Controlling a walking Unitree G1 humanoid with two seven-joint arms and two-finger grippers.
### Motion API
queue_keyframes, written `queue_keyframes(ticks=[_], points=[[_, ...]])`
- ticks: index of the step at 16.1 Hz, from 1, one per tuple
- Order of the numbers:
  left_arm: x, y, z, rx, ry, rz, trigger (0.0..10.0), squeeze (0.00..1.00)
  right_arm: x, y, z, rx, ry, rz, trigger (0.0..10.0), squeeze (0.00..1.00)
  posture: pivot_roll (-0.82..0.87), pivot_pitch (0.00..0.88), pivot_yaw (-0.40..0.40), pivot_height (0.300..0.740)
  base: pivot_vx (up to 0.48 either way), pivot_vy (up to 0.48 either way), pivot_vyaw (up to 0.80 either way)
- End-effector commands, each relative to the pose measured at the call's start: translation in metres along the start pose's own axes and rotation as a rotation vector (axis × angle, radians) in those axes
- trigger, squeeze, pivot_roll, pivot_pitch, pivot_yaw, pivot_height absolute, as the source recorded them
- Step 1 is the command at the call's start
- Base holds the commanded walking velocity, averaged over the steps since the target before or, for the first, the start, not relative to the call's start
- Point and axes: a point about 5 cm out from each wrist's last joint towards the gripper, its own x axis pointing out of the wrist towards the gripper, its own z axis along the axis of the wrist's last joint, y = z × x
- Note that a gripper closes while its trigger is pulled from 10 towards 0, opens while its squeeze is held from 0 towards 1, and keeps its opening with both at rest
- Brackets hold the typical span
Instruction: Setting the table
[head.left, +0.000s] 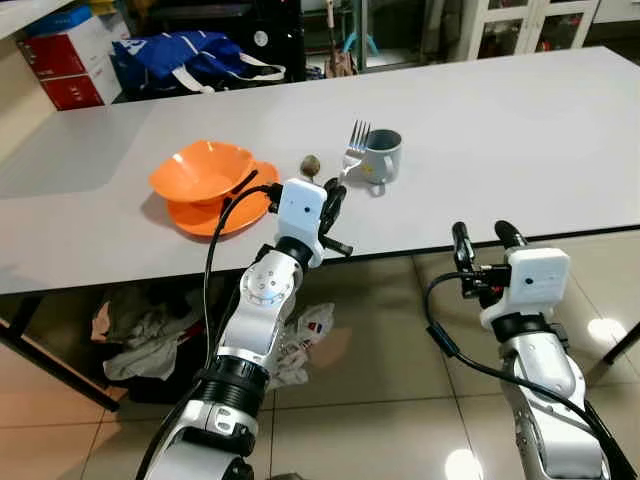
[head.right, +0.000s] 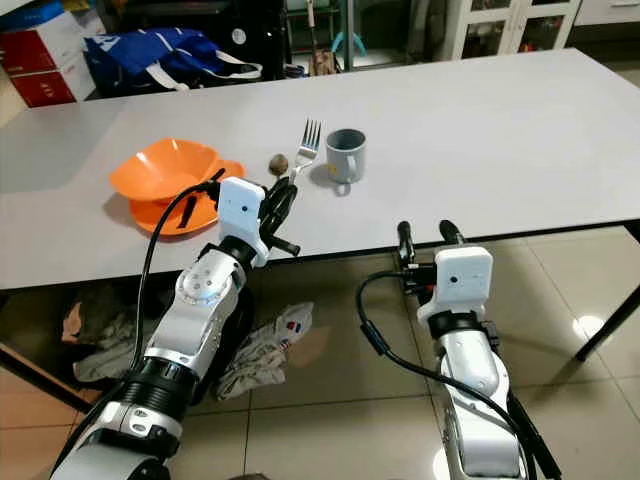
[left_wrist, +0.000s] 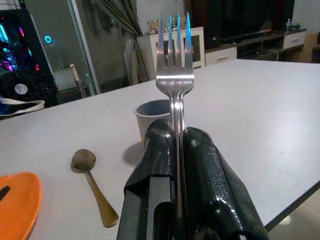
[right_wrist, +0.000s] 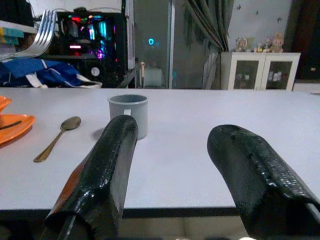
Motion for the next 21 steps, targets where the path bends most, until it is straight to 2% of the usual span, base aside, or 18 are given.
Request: queue_keyframes(ticks=[1, 3, 7, 11, 15, 21], points=[[0.002, 0.003, 0.002, 0.012, 0.0, 0.009, 10.0, 0.0, 0.003, 0.002, 0.007, 0.002, -0.028, 0.006, 10.0, 0.0, -0.07, 0.0, 0.131, 0.74, 0.0, 0.0, 0.43], [0.005, -0.001, 0.0, -0.021, 0.01, 0.0, 10.0, 0.0, 0.005, 0.004, 0.007, -0.005, -0.018, 0.016, 10.0, 0.0, -0.07, 0.0, 0.13, 0.74, 0.0, -0.426, 0.78], [0.007, -0.004, 0.0, -0.026, 0.009, -0.004, 10.0, 0.0, 0.005, 0.005, 0.007, -0.008, -0.01, 0.022, 10.0, 0.0, -0.07, 0.0, 0.129, 0.74, 0.212, -0.394, 0.78], [0.009, -0.004, -0.002, -0.033, 0.022, 0.006, 10.0, 0.0, 0.004, 0.004, 0.005, -0.001, 0.006, 0.018, 10.0, 0.0, -0.08, 0.0, 0.128, 0.74, 0.346, -0.171, 0.0], [0.013, -0.002, 0.001, -0.038, 0.012, 0.029, 10.0, 0.0, 0.003, 0.006, 0.003, -0.004, 0.016, 0.029, 10.0, 0.0, -0.08, 0.0, 0.124, 0.74, 0.0, 0.0, 0.0], [0.022, -0.004, 0.009, -0.057, -0.014, 0.037, 10.0, 0.0, 0.001, 0.009, 0.001, -0.002, 0.025, 0.036, 10.0, 0.0, -0.09, 0.0, 0.129, 0.74, 0.442, 0.0, 0.0]])
